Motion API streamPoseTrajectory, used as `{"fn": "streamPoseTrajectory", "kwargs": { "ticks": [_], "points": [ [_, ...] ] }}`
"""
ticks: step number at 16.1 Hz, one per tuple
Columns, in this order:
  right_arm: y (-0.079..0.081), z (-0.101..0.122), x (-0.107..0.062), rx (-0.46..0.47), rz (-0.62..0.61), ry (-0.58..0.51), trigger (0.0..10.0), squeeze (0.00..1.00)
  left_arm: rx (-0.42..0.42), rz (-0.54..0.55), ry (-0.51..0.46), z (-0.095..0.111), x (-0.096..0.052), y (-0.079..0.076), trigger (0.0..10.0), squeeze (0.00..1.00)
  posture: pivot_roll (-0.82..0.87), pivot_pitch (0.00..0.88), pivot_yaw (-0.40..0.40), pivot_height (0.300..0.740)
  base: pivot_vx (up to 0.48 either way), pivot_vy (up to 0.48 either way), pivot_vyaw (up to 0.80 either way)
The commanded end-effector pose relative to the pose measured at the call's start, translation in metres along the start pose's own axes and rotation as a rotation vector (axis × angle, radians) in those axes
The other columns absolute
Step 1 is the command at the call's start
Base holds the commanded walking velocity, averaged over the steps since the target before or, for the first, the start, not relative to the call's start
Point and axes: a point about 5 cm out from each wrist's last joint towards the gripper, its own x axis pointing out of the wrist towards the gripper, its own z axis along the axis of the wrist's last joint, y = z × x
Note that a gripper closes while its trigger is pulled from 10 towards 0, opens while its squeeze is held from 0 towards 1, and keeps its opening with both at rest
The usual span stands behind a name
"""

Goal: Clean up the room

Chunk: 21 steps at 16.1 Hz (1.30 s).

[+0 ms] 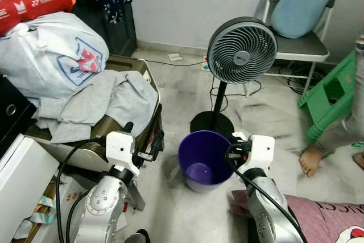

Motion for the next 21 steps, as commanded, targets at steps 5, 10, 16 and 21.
{"fn": "streamPoseTrajectory", "kwargs": {
  "ticks": [5,10,16,21],
  "points": [
    [0.0009,0.0011,-0.0008,0.009,0.005,0.008,10.0,0.00,-0.026,0.035,0.019,-0.0028,0.0027,0.0071,10.0,0.00,0.01,0.138,-0.008,0.740,0.000,0.000,0.00],
    [0.0010,0.0019,-0.0004,-0.001,0.007,0.008,10.0,0.00,-0.044,0.041,0.032,-0.0053,0.0026,0.0072,10.0,0.00,0.01,0.141,-0.011,0.740,0.000,0.000,0.00],
    [0.0013,0.0020,0.0006,-0.011,0.005,0.009,10.0,0.00,-0.047,0.045,0.021,-0.0042,0.0025,0.0081,10.0,0.00,0.01,0.143,-0.011,0.740,0.241,0.000,0.00],
    [0.0014,0.0021,0.0017,-0.013,0.003,0.011,10.0,0.00,-0.044,0.042,0.024,-0.0044,0.0034,0.0085,10.0,0.00,0.01,0.140,-0.009,0.740,0.296,0.000,0.00]
  ]
}}
